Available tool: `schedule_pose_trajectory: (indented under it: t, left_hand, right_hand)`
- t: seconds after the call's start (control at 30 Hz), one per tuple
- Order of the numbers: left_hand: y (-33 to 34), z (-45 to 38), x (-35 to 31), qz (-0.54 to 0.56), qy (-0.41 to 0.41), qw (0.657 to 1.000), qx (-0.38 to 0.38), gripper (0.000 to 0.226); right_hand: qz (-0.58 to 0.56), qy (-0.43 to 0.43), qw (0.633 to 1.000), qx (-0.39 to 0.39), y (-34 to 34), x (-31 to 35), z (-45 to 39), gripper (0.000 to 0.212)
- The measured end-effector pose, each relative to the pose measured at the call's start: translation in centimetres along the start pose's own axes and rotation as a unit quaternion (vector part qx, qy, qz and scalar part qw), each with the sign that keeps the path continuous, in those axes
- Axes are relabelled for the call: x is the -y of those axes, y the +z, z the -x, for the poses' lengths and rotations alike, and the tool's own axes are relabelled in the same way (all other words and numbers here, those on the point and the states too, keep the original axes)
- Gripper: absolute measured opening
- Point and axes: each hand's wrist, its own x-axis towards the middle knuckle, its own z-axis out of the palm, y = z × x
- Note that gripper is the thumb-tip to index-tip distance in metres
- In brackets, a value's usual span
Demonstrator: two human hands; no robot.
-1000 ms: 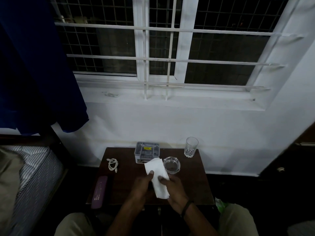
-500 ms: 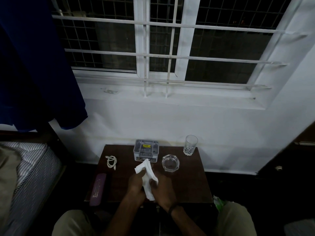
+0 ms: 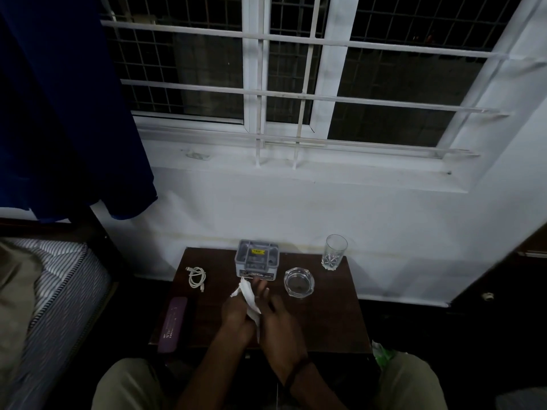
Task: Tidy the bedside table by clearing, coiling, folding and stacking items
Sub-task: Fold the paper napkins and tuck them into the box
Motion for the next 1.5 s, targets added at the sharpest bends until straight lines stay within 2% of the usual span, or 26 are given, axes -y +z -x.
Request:
schedule_pose_trajectory:
  t: [0.07,0.13,0.2,0.27,0.3,0.37,0.43,0.5,0.53,0.6,0.67,0.8,0.87,0.93,0.97,1.03,1.1,1.13,1.17,1.23,1.37,1.5]
  left_hand:
    - [0.1,-0.5,0.1,-0.004,0.01,1.0,-0.01,0.04]
    - [-0.3,-1.2,0.0,0.056,0.005,0.998,0.002,0.051]
    - [0.1,-1.4,-0.1,0.022,0.003,1.0,0.001,0.057]
    - [0.3,-1.3,-0.1,-0.053,0.026,0.998,-0.022,0.048]
    - [0.1,-1.5,0.2,-0.059,0.023,0.998,0.0,0.04]
    - [-0.4,-1.2,0.5,-0.039,0.001,0.999,0.036,0.029]
    - [-1.1,-1.1,0.6,-0.007,-0.002,0.999,0.045,0.021]
    - [-0.8,-0.9,0.4,0.018,0.022,0.997,0.068,0.026]
    - [-0.6,-0.8,0.2,0.029,0.028,0.996,0.079,0.029]
    - [-0.4,-0.9,-0.3,0.048,0.037,0.994,0.087,0.03]
    - [-0.8,-1.7,-0.7,0.065,0.06,0.991,0.101,0.028]
    - [-1.3,-2.2,-1.3,0.072,0.088,0.982,0.15,0.03]
    - [-1.1,-2.1,-1.4,0.057,0.106,0.977,0.179,0.036]
    - [-0.9,-1.7,-1.4,0.021,0.115,0.974,0.194,0.034]
    - [-0.8,-1.6,-1.3,-0.009,0.116,0.974,0.195,0.033]
    - [-0.3,-1.2,-1.2,-0.061,0.112,0.976,0.175,0.031]
    - [0.0,-1.1,-0.9,-0.034,0.114,0.97,0.214,0.044]
    - [0.2,-1.1,-1.0,-0.016,0.107,0.968,0.227,0.044]
    - [0.2,-1.1,-1.0,-0.01,0.102,0.967,0.232,0.033]
    - [0.0,-1.8,-1.0,-0.012,0.105,0.97,0.219,0.031]
    - [-1.7,-2.5,-1.7,-0.01,0.099,0.973,0.209,0.033]
    - [-3.0,-2.4,-1.5,-0.006,0.076,0.971,0.226,0.033]
  right_hand:
    - [-0.09,0.045,0.995,0.026,-0.4,0.7,0.3,0.033]
    - [-0.034,0.002,0.999,-0.009,-0.4,0.6,0.1,0.031]
    - [-0.035,0.0,0.999,0.012,-0.4,0.5,-0.1,0.031]
    - [-0.019,-0.025,0.999,0.01,-0.5,0.4,0.0,0.031]
    - [-0.024,-0.026,0.999,0.009,-0.2,0.3,0.0,0.033]
    - [-0.076,0.023,0.996,0.047,-0.2,0.6,-0.1,0.044]
    - [-0.089,0.03,0.995,0.046,-0.4,0.8,0.0,0.054]
    - [-0.079,0.004,0.996,0.05,-0.8,0.6,0.6,0.048]
    - [-0.038,-0.037,0.996,0.073,-1.0,0.4,1.1,0.047]
    - [0.114,-0.146,0.977,0.102,-1.3,-0.6,2.2,0.066]
    - [0.195,-0.212,0.956,0.052,-1.3,-2.5,2.9,0.068]
    - [0.097,-0.253,0.961,-0.053,-2.6,-4.1,3.4,0.035]
    - [0.022,-0.22,0.968,-0.121,-3.2,-3.8,3.1,0.021]
    - [-0.097,-0.099,0.977,-0.164,-3.6,-2.1,1.9,0.017]
    - [-0.176,-0.017,0.973,-0.149,-3.7,-1.3,1.1,0.016]
    - [-0.34,0.123,0.932,-0.021,-3.7,0.1,-0.8,0.02]
    - [-0.381,0.157,0.907,0.091,-2.8,0.5,-1.9,0.028]
    - [-0.377,0.174,0.901,0.122,-2.4,0.6,-1.9,0.03]
    - [-0.377,0.195,0.895,0.14,-2.1,0.6,-1.7,0.033]
    - [-0.419,0.234,0.861,0.167,-1.7,0.4,-1.3,0.036]
    - [-0.477,0.246,0.828,0.164,-1.8,-0.5,-0.8,0.025]
    - [-0.489,0.248,0.829,0.112,-2.2,-2.0,-1.4,0.023]
